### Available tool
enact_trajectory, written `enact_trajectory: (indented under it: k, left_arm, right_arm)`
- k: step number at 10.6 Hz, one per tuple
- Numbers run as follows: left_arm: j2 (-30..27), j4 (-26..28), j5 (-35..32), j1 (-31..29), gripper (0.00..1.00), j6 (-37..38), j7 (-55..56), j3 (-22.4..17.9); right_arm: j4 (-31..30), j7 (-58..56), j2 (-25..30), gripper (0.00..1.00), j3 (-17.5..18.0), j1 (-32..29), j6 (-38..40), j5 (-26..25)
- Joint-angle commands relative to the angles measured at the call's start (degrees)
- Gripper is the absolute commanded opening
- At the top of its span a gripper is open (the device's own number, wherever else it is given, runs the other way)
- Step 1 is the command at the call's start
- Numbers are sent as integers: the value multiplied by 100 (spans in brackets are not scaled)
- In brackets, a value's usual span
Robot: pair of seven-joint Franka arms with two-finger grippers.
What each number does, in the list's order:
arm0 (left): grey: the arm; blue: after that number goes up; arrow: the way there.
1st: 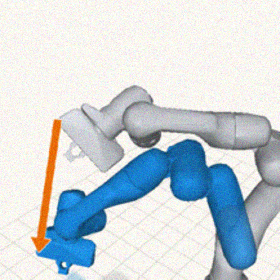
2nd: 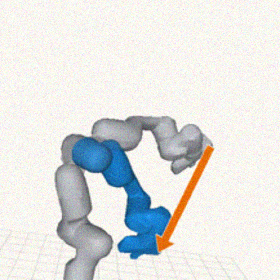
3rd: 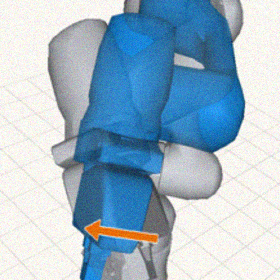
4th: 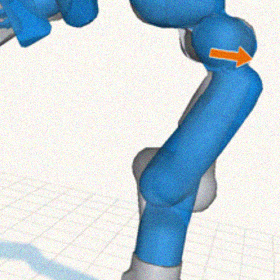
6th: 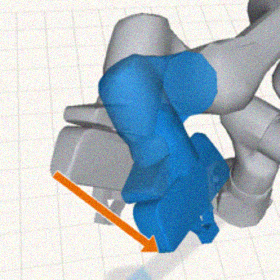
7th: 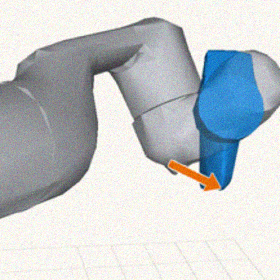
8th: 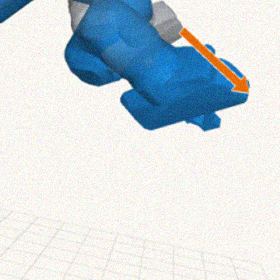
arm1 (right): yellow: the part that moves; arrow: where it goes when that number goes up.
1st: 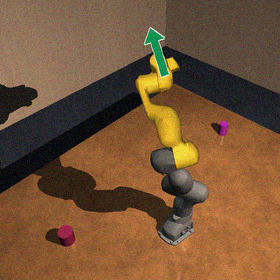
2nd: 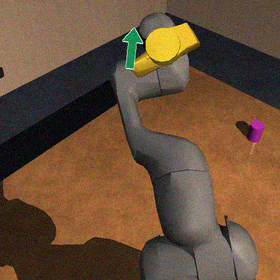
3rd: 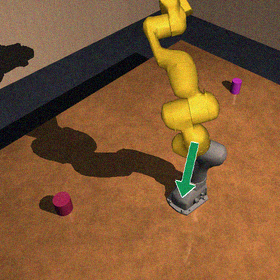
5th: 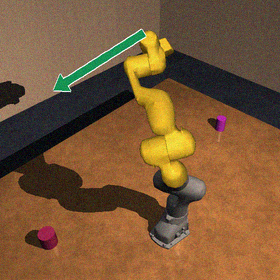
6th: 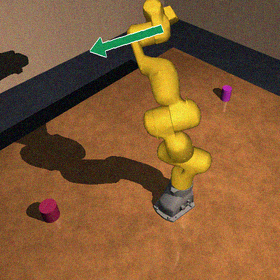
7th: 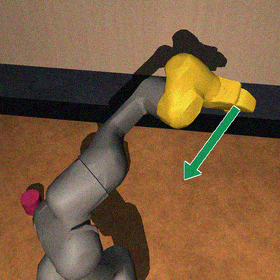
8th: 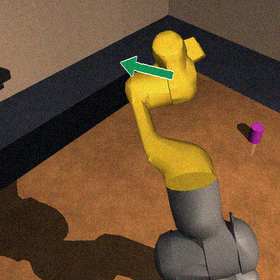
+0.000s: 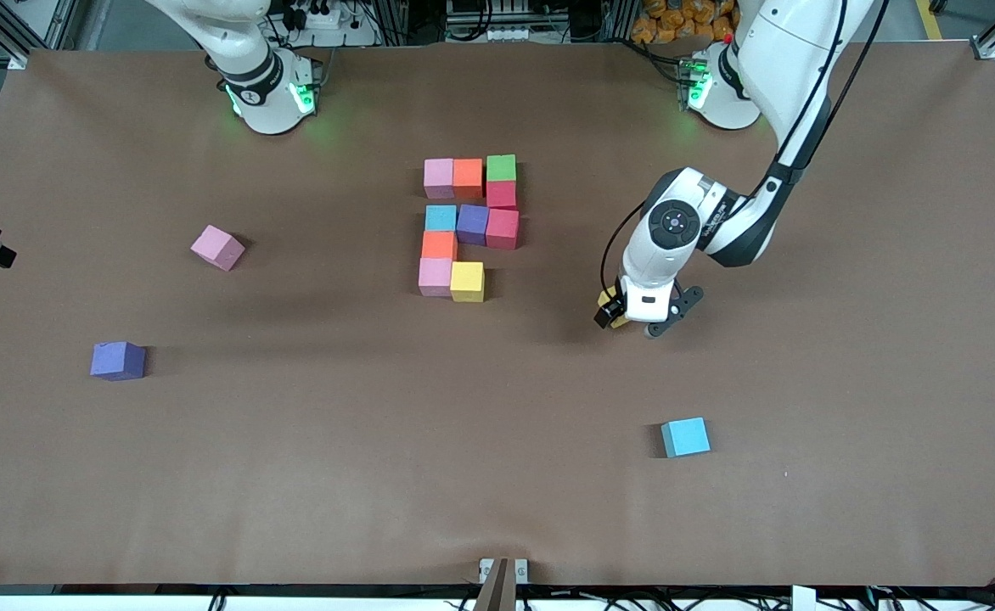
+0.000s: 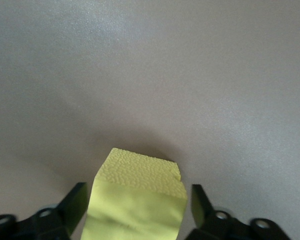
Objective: Form number 2 with 11 blocks
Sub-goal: 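Grasp the loose yellow cube with the left gripper and lift it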
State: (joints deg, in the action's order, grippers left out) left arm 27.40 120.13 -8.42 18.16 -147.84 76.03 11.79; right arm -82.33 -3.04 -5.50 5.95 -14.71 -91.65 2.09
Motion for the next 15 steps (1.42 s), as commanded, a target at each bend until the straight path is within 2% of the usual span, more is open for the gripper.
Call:
enact_trajectory:
  k: [1,2,6,12,15]
  left_arm:
    - [19,19,-125,-14,6,-87,-44,8]
    - [19,19,-125,-14,0,-87,-18,8]
    - [-42,-59,-64,-32,0,-52,516,8]
    - [28,-559,-2,389,0,62,3528,148]
    - [457,-1314,418,688,0,772,4350,148]
  right_arm:
    - [59,-4,-30,100,38,-50,15,2]
    - [59,-4,-31,100,38,-41,15,2]
    - [59,-4,-22,100,38,-32,15,11]
    - [50,-12,-31,100,29,-50,15,2]
    - [50,-12,-31,100,29,-41,15,11]
